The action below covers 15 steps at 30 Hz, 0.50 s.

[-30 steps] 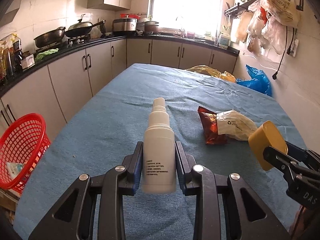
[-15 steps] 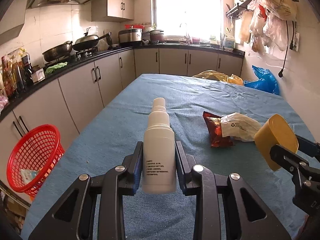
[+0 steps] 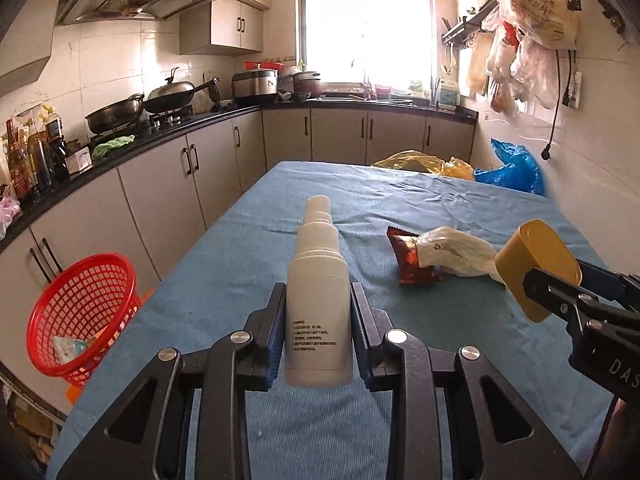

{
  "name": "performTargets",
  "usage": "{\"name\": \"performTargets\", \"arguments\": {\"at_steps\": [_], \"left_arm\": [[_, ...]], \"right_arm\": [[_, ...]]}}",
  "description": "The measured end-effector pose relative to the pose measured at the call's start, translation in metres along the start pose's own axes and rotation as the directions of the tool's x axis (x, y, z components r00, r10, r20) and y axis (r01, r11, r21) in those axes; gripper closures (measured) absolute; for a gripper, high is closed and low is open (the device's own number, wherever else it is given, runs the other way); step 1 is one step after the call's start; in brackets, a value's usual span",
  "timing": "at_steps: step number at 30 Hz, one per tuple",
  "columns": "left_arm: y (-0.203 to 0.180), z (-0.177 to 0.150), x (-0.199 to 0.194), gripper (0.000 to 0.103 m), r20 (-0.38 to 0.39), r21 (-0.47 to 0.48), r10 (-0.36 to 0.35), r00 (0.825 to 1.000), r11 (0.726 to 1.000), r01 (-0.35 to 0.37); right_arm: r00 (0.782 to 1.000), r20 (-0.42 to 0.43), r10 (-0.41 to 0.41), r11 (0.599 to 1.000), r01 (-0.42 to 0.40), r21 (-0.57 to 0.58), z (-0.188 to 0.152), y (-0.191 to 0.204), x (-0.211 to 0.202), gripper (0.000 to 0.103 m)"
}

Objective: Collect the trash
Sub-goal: 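Hold the spray bottle and yellow lid lifted above the table with both tools, then carry the spray bottle and yellow lid over the red basket with both tools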

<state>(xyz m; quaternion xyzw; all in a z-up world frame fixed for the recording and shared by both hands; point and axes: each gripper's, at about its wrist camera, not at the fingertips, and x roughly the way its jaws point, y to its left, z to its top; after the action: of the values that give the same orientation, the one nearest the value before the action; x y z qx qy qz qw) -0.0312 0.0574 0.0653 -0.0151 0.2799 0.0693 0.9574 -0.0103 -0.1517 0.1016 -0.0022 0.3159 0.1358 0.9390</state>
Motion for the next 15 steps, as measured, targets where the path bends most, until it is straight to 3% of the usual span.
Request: {"name": "performTargets", "arguments": {"at_steps": [15], "left_arm": [[0.026,-0.01,-0.039,0.074,0.038,-0.014,-0.003,0.999,1.0,0.004]], "right_arm": [[0.999,0.026,0.023,0.999,-0.023,-0.028,-0.003,0.04,-0.026,0.033]]}}
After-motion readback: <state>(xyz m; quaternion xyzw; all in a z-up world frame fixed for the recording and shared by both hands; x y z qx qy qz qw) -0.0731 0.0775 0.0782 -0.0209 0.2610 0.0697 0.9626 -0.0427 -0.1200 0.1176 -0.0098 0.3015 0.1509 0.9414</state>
